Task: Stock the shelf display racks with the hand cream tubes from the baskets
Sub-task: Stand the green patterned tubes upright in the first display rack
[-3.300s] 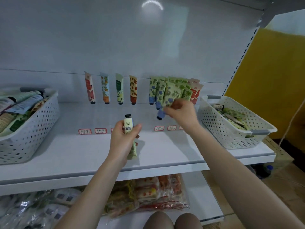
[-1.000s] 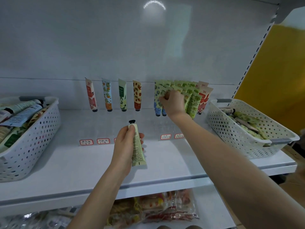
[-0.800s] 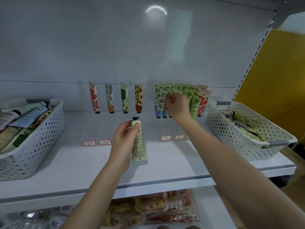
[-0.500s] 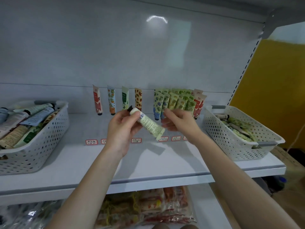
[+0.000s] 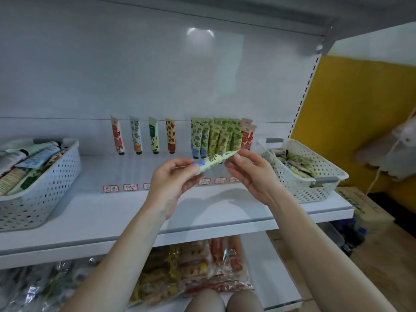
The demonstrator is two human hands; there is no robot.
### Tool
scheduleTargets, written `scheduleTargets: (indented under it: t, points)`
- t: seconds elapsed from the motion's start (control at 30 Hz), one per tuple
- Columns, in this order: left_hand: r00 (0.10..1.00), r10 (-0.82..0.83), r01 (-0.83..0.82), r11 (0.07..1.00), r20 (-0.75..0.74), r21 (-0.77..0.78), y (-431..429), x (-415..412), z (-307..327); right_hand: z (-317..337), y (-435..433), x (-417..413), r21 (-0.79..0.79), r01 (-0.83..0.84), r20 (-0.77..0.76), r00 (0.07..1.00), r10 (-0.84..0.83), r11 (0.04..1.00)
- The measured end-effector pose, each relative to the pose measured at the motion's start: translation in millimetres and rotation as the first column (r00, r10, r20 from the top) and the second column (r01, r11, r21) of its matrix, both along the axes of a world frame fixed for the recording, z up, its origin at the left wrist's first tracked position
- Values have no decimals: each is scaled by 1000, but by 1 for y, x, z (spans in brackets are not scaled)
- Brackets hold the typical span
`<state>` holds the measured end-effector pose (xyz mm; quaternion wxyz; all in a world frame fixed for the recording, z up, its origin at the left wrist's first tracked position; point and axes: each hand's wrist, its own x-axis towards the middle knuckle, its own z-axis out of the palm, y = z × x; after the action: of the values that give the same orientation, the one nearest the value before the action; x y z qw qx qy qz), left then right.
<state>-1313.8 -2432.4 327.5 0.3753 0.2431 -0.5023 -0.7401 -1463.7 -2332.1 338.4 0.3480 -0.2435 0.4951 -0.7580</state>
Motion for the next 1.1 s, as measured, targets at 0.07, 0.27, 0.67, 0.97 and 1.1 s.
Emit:
scheduleTargets:
  t: [0.07, 0.27, 0.67, 0.97, 1.1]
  points:
    - [998, 43, -36, 990, 52, -136, 7, -4, -4, 2, 5, 1, -40, -8, 58, 998, 10, 999]
    - [994, 99, -74, 923, 46, -379, 25, -16, -13, -1, 19, 9, -29, 27, 120, 993, -23, 999]
    - [952, 141, 62, 779, 270, -624, 20, -41, -48, -29, 12, -6, 181, 150, -148, 981, -124, 972]
    - [520, 461, 566, 444, 719, -694, -37, -25, -104, -10, -46, -39, 164, 466, -665, 703, -252, 869]
    - [538, 513, 535, 405, 668, -742, -42, -25, -116, -8, -77, -44, 185, 488, -760, 621, -190, 853]
